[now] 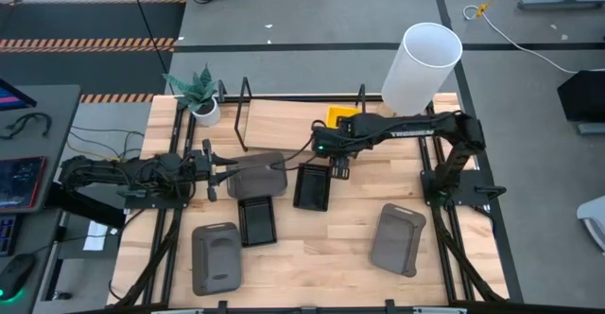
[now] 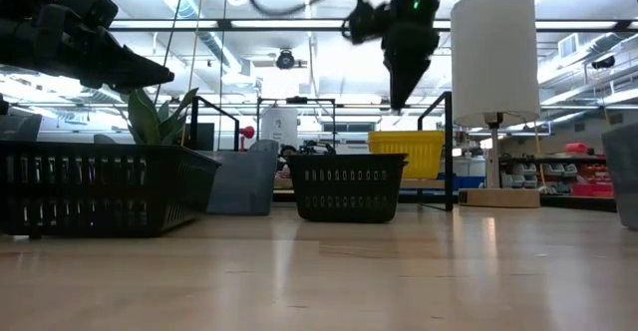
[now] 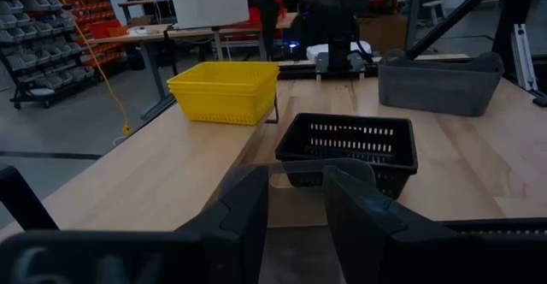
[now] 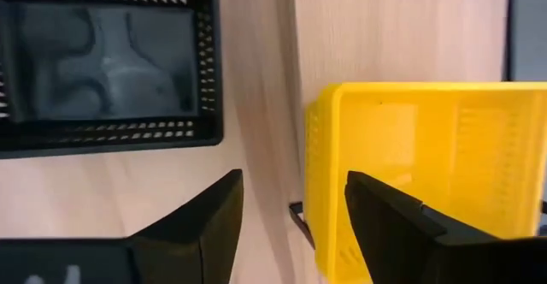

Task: Stack baskets on shelf by color
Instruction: Stack the bottom black bin on top of the top black bin

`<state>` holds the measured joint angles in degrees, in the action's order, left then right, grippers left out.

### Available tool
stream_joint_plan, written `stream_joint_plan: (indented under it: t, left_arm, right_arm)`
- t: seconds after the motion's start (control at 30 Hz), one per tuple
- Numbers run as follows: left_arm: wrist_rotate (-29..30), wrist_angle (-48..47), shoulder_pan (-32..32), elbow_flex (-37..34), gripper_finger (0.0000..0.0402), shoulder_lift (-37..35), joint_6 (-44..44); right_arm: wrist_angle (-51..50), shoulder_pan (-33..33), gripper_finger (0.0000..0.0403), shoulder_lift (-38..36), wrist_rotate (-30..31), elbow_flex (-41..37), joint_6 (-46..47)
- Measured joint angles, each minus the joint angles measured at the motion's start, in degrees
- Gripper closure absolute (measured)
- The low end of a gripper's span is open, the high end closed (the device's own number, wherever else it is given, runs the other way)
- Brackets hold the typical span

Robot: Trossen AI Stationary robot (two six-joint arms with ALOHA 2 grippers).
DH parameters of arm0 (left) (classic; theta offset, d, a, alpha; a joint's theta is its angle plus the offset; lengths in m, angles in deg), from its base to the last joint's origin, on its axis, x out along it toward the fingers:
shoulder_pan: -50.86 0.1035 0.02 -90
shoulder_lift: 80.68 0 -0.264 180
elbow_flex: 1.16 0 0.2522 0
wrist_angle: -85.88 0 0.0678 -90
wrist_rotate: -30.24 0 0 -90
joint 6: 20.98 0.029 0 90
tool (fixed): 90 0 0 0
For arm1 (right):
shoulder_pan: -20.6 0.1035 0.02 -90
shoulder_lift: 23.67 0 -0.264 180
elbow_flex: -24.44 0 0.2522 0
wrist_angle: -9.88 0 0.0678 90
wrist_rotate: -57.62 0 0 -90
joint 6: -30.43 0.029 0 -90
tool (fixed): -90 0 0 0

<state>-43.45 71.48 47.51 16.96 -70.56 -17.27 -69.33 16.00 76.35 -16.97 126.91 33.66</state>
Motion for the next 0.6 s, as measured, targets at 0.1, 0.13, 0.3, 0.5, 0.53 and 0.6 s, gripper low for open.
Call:
stream_joint_plan:
  t: [0.1, 0.13, 0.3, 0.5, 0.53, 0.6]
  left_arm:
    - [0.0, 0.0, 0.0, 0.0, 0.0280, 0.0, 0.0]
    - [0.0, 0.0, 0.0, 0.0, 0.0280, 0.0, 0.0]
    - [0.0, 0.0, 0.0, 0.0, 0.0280, 0.0, 0.0]
    - [0.0, 0.0, 0.0, 0.0, 0.0280, 0.0, 0.0]
    - [0.0, 0.0, 0.0, 0.0, 0.0280, 0.0, 0.0]
    - [0.0, 0.0, 0.0, 0.0, 0.0280, 0.0, 0.0]
  right_arm:
    - [-0.4, 1.6, 0.0188, -2.8, -0.1, 0.1, 2.3]
    - [-0.4, 2.3, 0.0187, -3.7, -0.4, 0.1, 3.2]
    - [-1.6, 7.3, 0.0188, -7.5, -6.0, 0.1, 8.1]
    - [-1.3, 16.8, 0.0188, -10.3, -4.8, -3.2, 14.1]
    - [-1.3, 18.2, 0.0188, -10.3, -4.7, -4.1, 15.1]
    - [-1.2, 20.9, 0.0188, -10.4, -4.8, -6.0, 17.1]
